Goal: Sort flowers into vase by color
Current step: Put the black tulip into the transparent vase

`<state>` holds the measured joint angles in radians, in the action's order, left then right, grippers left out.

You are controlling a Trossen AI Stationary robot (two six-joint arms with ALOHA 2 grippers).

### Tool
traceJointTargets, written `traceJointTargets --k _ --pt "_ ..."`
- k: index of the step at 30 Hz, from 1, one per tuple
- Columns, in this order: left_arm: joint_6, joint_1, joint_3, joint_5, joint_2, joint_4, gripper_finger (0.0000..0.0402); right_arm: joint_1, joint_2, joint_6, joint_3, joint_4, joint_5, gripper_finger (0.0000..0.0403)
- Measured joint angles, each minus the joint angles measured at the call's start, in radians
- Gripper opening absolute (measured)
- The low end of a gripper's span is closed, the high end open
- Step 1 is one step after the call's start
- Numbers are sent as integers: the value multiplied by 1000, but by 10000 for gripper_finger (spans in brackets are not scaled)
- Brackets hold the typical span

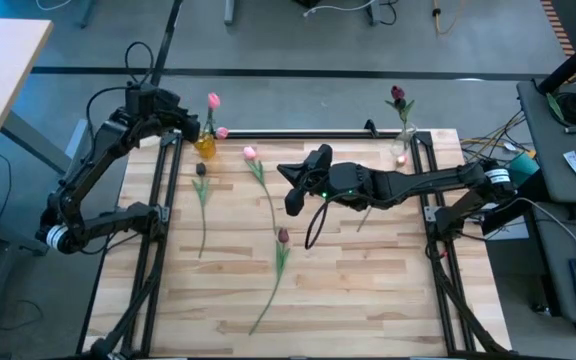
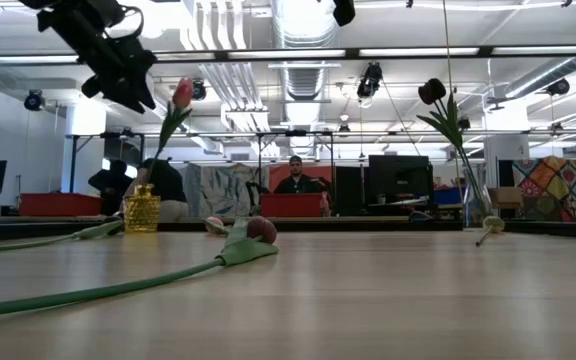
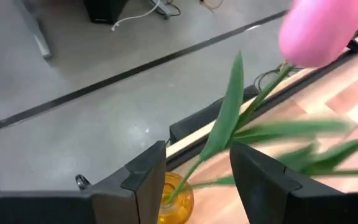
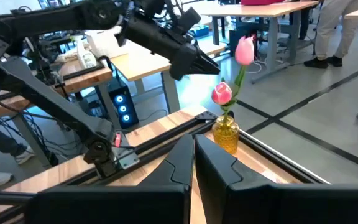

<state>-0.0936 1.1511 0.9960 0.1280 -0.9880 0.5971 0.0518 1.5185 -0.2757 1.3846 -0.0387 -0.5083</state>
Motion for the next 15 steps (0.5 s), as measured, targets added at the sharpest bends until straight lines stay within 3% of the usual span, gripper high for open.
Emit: traceJointTargets --k 5,15 --pt "-21 -3 40 52 45 120 165 -14 -20 -1 0 55 32 9" --pt "73 -96 87 82 156 414 151 -85 -99 12 0 166 216 9"
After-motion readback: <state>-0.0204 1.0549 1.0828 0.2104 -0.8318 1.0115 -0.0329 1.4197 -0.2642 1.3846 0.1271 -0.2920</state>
